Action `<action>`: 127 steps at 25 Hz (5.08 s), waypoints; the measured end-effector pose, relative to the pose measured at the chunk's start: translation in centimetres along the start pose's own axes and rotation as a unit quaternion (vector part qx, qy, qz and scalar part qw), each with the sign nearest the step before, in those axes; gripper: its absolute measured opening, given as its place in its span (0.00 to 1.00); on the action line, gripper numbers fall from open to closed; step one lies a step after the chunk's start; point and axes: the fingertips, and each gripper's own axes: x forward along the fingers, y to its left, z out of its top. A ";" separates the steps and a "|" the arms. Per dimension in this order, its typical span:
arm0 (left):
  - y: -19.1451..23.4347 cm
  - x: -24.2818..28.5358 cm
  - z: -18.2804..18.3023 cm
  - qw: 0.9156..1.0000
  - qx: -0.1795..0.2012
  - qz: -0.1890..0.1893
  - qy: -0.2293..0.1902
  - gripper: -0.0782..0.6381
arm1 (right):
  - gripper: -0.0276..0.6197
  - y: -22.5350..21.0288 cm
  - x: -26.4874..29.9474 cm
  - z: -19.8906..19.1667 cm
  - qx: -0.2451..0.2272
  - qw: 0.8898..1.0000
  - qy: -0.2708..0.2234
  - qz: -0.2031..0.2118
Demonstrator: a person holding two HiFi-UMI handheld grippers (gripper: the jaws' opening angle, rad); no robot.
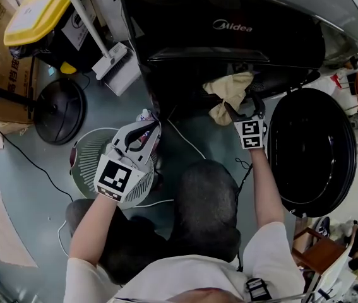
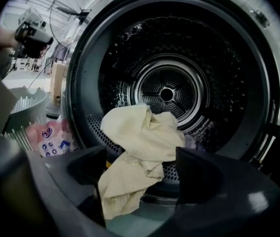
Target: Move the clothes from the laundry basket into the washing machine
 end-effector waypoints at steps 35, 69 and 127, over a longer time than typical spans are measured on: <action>-0.1 0.4 -1.1 1.000 -0.010 0.007 0.019 0.12 | 0.13 1.0 1.9 -2.1 -0.112 0.994 0.008 -0.002; 1.0 -0.3 -1.2 1.000 -0.006 0.012 0.027 0.12 | 0.13 -8.1 7.8 13.9 -0.030 0.980 -0.146 -0.134; 1.5 0.2 -0.4 1.000 0.010 0.007 0.015 0.12 | 0.61 -1.5 4.4 2.8 0.050 0.996 -0.059 -0.052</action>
